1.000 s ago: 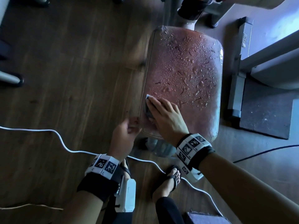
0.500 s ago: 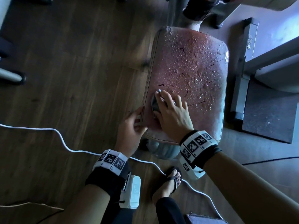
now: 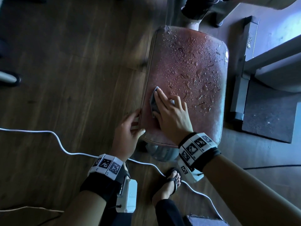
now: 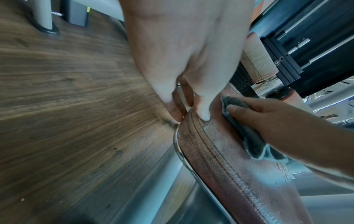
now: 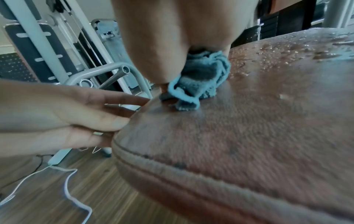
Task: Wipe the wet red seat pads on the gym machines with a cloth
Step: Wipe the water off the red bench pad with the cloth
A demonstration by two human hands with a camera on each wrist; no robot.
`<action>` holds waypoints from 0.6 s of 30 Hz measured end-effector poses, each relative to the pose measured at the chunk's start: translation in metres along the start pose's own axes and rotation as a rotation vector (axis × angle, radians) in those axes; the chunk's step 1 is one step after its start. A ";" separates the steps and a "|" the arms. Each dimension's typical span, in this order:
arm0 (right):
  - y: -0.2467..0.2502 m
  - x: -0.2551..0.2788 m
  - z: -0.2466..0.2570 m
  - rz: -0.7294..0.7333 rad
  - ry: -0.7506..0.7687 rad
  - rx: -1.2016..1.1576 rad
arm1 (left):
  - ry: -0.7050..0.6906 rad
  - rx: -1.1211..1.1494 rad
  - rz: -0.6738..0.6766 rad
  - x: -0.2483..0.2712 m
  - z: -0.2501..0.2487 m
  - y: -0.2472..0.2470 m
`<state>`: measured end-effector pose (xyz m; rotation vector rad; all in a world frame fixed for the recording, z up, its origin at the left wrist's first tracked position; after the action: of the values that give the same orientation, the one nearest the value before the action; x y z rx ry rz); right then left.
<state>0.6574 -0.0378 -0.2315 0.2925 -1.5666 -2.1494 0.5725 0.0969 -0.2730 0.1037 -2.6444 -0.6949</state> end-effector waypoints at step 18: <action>0.002 -0.016 -0.028 0.043 -0.311 0.018 | -0.017 -0.204 -0.032 -0.002 -0.002 -0.001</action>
<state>0.6836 -0.0542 -0.2398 -0.0749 -1.7405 -2.2300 0.5754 0.0955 -0.2722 0.0826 -2.5753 -0.9752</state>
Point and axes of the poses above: each hand's wrist, its own x-axis away from the middle knuckle, its own y-axis out of the back of the hand, z = x × y, the point moved 9 cm from there along -x, towards the middle knuckle, and after that the axes turned 12 degrees about -x, right-handed, at the moved point
